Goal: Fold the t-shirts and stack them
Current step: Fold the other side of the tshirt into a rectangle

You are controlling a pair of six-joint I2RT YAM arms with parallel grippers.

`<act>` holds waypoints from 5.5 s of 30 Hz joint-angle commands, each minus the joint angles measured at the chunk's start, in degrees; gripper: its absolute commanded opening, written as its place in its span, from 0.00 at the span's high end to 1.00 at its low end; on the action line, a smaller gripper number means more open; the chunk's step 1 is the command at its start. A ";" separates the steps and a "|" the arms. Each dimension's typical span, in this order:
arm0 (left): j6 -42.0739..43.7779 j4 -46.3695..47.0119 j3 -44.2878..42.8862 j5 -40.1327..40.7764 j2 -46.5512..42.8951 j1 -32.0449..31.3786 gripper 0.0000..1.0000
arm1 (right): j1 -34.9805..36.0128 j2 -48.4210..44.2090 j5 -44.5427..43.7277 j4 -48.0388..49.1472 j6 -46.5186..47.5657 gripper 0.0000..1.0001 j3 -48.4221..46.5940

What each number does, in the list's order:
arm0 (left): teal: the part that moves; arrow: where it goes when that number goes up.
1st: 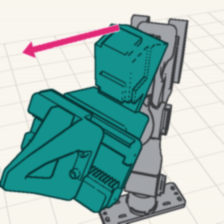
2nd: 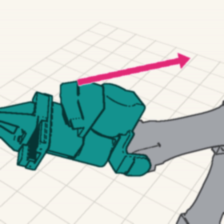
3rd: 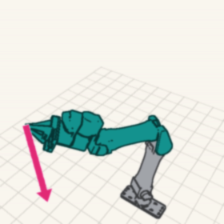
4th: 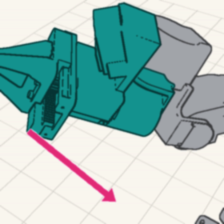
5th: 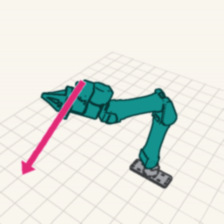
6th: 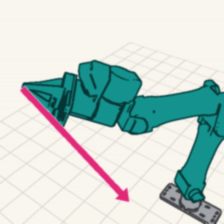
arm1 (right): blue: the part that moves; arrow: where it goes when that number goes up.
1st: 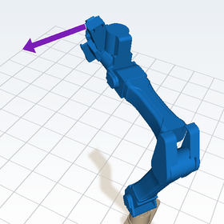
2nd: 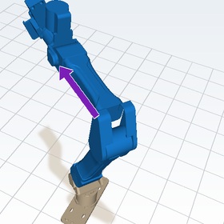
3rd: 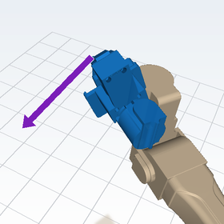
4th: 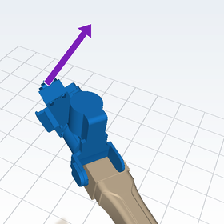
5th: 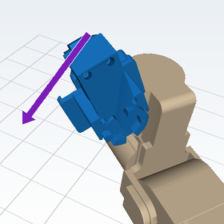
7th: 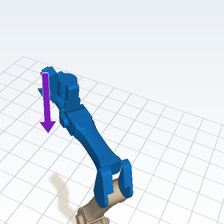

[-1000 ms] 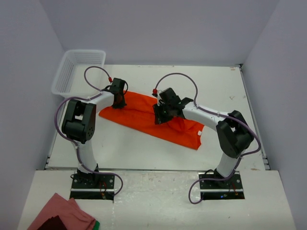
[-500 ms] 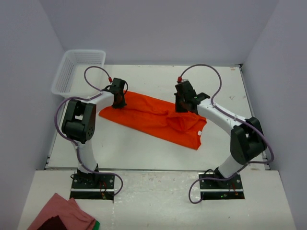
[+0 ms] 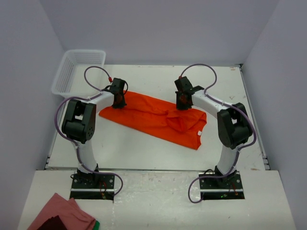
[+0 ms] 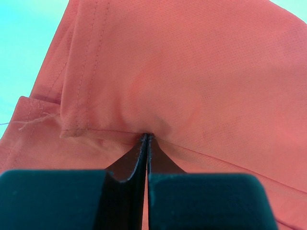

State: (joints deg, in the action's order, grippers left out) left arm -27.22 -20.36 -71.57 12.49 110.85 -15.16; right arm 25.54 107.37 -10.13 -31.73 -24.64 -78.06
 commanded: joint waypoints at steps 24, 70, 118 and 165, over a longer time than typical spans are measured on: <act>0.86 0.76 0.47 0.69 2.27 -0.14 1.00 | 8.38 -6.39 9.07 4.92 1.09 1.00 10.56; 2.44 9.11 -2.26 -12.05 -3.18 -27.73 0.73 | 11.11 -23.79 -7.45 -2.21 -8.76 0.60 24.10; 2.70 9.02 -7.70 -14.60 -0.55 -30.02 0.53 | 10.32 -19.48 -4.72 0.26 -9.37 1.00 22.95; 5.43 3.75 -2.52 -8.18 -3.09 -27.56 1.00 | 10.32 -18.51 -5.86 -2.55 -11.57 1.00 23.92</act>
State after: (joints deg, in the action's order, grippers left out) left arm -23.29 -15.92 -75.16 2.96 110.50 -43.79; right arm 35.99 90.13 -14.87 -33.19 -34.96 -54.30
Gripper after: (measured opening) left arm 0.008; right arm 0.003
